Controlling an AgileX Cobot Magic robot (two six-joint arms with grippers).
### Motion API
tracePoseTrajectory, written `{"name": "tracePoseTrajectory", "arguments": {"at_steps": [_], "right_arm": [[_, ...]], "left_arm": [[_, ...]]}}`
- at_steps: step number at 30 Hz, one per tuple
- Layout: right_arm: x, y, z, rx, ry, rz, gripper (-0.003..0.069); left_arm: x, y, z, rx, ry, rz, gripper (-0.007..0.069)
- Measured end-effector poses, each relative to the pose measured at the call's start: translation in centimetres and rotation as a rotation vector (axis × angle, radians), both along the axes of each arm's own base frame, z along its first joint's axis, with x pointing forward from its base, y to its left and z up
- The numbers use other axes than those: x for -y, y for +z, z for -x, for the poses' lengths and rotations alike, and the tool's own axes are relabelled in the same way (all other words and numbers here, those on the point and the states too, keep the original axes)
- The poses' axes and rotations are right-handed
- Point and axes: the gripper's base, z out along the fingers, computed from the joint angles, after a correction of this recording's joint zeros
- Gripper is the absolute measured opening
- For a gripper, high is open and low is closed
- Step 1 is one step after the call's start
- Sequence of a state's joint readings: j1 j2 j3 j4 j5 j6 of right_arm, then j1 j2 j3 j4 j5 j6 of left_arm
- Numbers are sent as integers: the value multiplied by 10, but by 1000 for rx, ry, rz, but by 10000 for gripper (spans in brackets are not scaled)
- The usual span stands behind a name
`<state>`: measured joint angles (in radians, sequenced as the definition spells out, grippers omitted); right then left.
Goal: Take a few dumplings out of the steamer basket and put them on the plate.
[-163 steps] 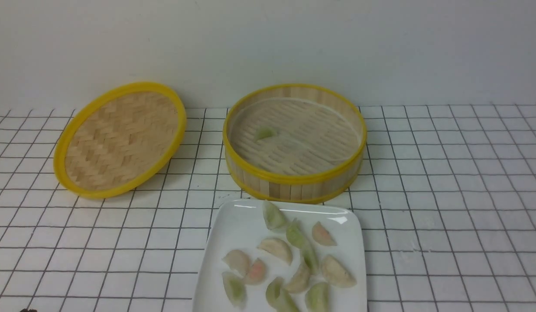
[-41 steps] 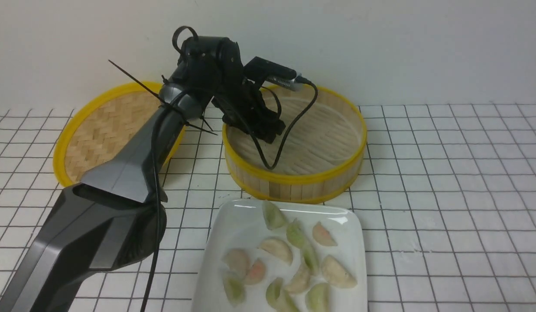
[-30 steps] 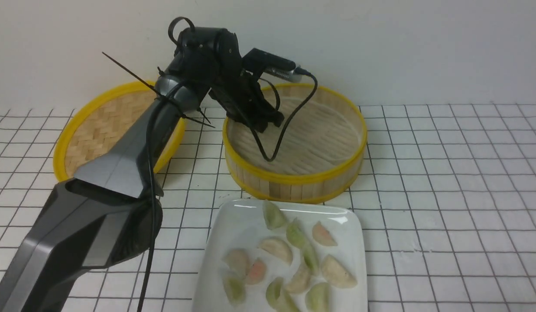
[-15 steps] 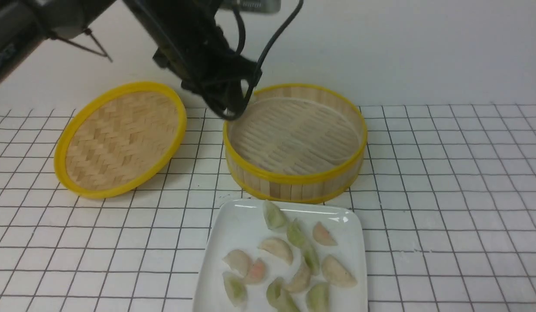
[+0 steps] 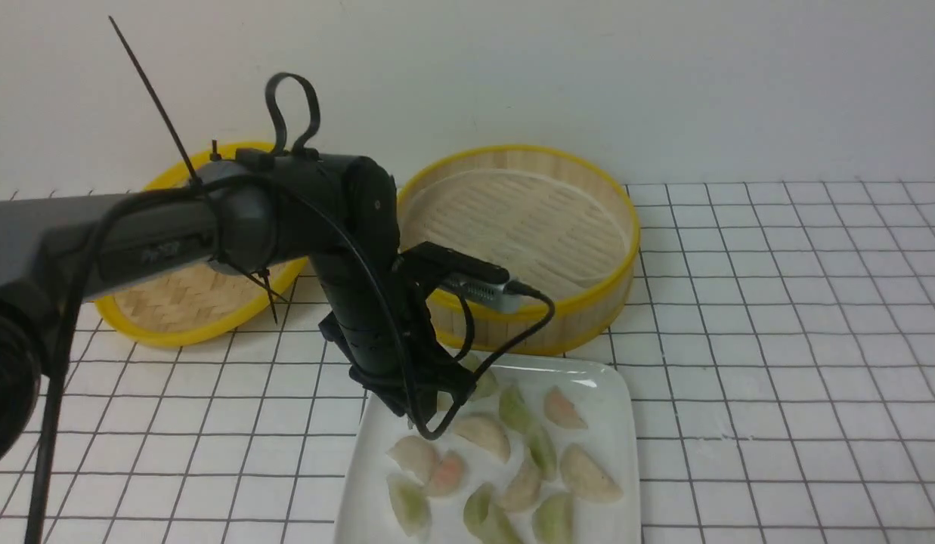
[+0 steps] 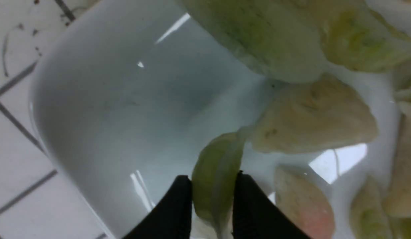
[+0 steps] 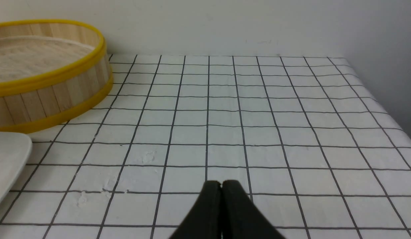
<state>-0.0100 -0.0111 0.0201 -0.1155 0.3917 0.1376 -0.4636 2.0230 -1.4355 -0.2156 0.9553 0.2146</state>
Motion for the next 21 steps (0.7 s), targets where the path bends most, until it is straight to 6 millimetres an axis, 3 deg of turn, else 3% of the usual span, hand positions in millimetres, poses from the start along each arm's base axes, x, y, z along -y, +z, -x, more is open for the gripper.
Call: {"name": "tracePoseTrajectory", "arguments": {"at_steps": [4, 7, 10, 14, 16, 21], "right_arm": [[0, 0, 0, 0, 0, 0, -15], [0, 0, 0, 0, 0, 0, -15], [0, 0, 0, 0, 0, 0, -15], [0, 0, 0, 0, 0, 0, -15], [0, 0, 0, 0, 0, 0, -15], [0, 0, 0, 0, 0, 0, -15]], "left_arm": [[0, 1, -5, 39, 29, -16, 356], [0, 13, -4, -3, 31, -32, 430], [-4, 40, 2, -25, 31, -50, 371], [-15, 100, 22, 86, 50, -15, 111], [-21, 133, 37, 184, 62, 38, 38], [-44, 203, 92, 482, 85, 214, -6]]}}
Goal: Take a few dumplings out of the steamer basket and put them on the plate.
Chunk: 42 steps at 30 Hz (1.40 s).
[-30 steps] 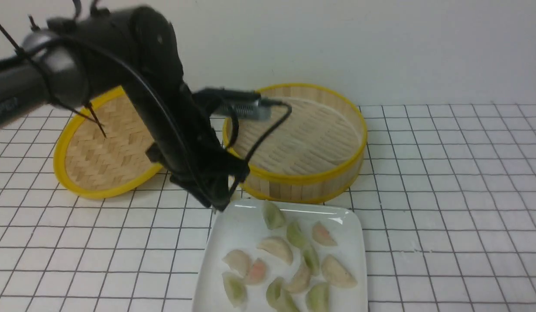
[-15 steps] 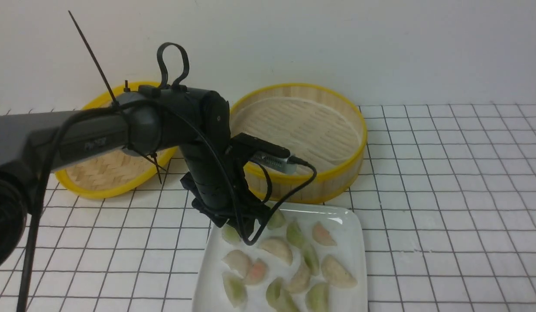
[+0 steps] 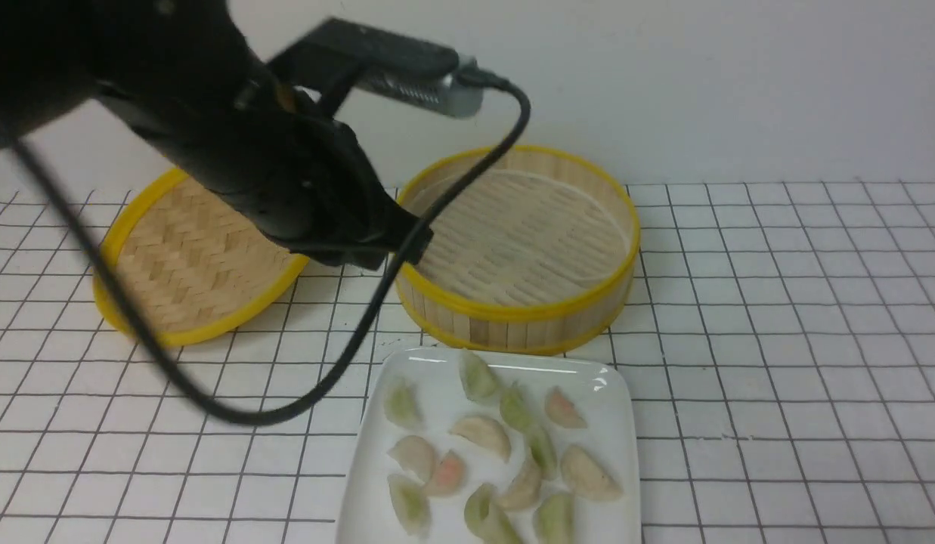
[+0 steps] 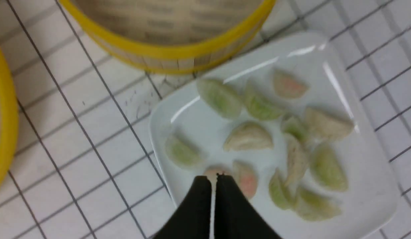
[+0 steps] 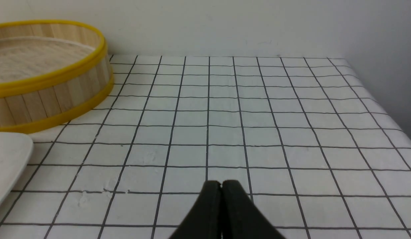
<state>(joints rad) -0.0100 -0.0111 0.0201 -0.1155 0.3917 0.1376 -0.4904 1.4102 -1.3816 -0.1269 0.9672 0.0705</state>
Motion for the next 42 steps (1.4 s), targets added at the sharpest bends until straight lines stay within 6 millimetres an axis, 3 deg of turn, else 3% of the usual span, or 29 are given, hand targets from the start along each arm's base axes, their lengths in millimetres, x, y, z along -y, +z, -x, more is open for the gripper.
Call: {"name": "tracePoseTrajectory", "arguments": {"at_steps": [5, 17, 18, 21, 23, 26, 27, 28, 32, 36, 40, 42], "right_arm": [[0, 0, 0, 0, 0, 1, -15], [0, 0, 0, 0, 0, 1, -15], [0, 0, 0, 0, 0, 1, -15], [0, 0, 0, 0, 0, 1, -15], [0, 0, 0, 0, 0, 1, -15], [0, 0, 0, 0, 0, 1, -15], [0, 0, 0, 0, 0, 1, -15], [0, 0, 0, 0, 0, 1, -15], [0, 0, 0, 0, 0, 1, -15], [0, 0, 0, 0, 0, 1, -15], [0, 0, 0, 0, 0, 1, -15], [0, 0, 0, 1, 0, 1, -15]], "left_arm": [[-30, 26, 54, 184, 14, 100, -6], [-92, 79, 162, 495, 28, 208, -6], [-102, 85, 178, 549, 40, 229, -6], [-124, 90, 212, 680, 77, 276, -6], [-133, 84, 220, 733, 108, 267, -6], [-141, 67, 226, 786, 156, 261, -6], [-145, 44, 225, 787, 202, 242, -6], [-146, 39, 226, 789, 213, 243, -6], [-149, -30, 227, 769, 315, 219, -6], [-146, -117, 217, 713, 414, 185, -6], [-145, -174, 208, 653, 493, 168, -6], [-146, -187, 207, 632, 515, 161, -6]]}}
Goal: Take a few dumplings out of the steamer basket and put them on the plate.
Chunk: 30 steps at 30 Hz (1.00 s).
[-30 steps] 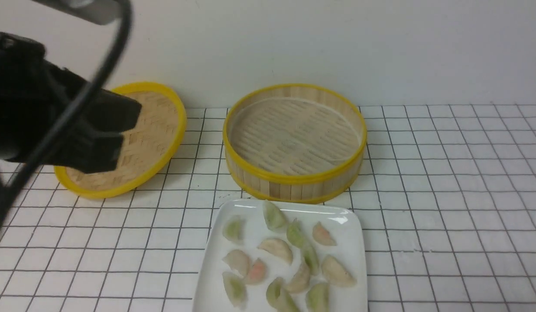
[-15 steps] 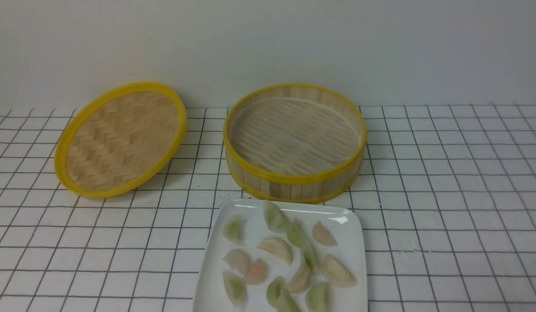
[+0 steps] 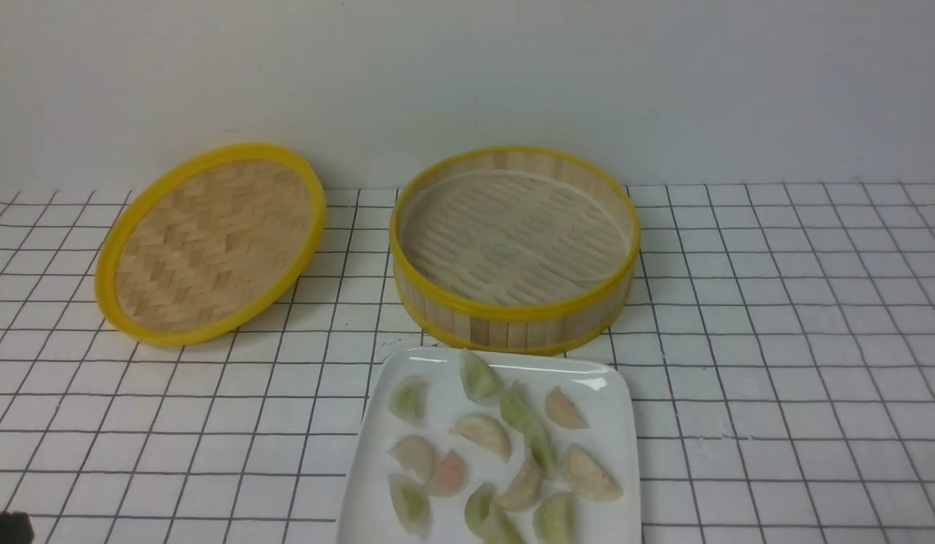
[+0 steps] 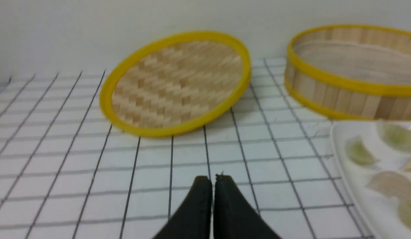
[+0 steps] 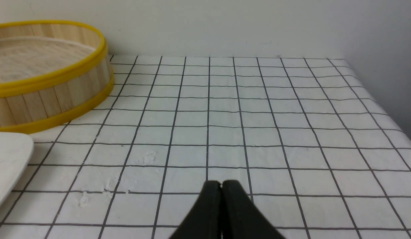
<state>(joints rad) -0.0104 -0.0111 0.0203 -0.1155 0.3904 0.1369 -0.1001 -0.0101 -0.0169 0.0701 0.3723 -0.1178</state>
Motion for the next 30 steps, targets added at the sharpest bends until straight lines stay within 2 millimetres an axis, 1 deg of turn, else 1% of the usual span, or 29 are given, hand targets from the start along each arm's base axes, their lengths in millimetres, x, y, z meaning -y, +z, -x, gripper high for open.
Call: {"name": "tracePoseTrajectory", "arguments": {"at_steps": [1, 4, 30], "right_arm": [[0, 0, 0, 0, 0, 0, -15], [0, 0, 0, 0, 0, 0, -15], [0, 0, 0, 0, -1, -4, -15]], "left_arm": [[-1, -10, -1, -23, 23, 1, -6], [-2, -16, -1, -55, 49, 6, -6], [-2, -16, -1, -58, 53, 18, -6]]}}
